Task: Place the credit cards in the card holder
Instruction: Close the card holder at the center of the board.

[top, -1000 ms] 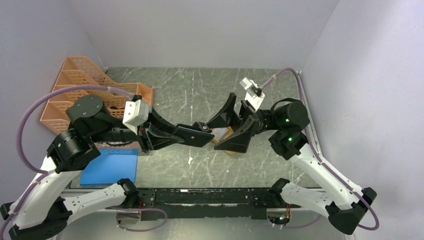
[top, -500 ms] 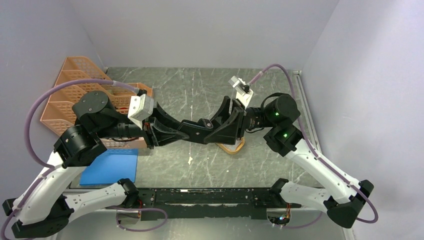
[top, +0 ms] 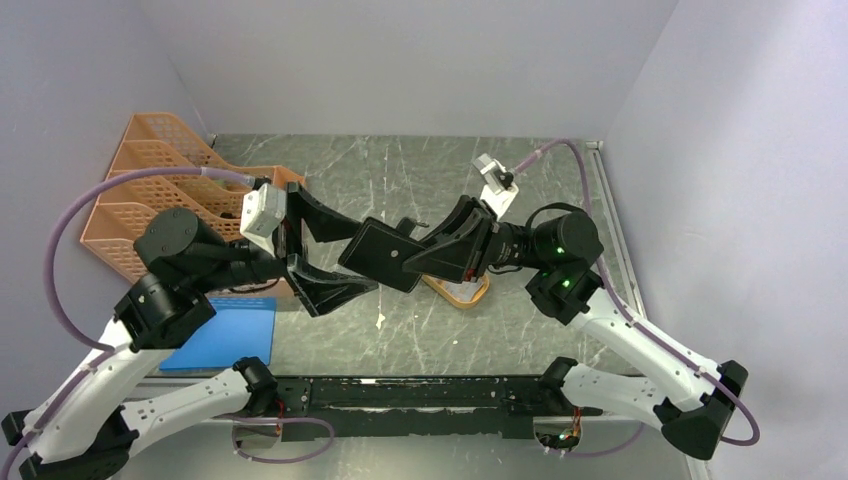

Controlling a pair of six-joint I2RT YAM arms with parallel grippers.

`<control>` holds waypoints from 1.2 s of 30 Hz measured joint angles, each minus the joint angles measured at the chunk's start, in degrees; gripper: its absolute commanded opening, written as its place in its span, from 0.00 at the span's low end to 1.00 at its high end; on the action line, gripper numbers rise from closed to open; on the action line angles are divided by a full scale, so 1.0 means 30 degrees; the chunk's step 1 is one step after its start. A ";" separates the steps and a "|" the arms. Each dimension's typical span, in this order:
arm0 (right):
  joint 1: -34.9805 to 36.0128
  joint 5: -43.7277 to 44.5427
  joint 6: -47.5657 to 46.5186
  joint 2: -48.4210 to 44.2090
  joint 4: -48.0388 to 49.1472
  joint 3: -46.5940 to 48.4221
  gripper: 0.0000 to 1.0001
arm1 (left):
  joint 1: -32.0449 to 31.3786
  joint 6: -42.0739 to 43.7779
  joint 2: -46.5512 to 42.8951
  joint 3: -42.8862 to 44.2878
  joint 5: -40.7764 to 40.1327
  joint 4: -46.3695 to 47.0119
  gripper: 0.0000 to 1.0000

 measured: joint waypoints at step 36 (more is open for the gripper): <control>0.1843 1.0987 0.1479 -0.1035 0.4357 -0.2885 0.00 | 0.0022 -1.3653 0.1479 -0.7380 -0.4561 1.7187 0.05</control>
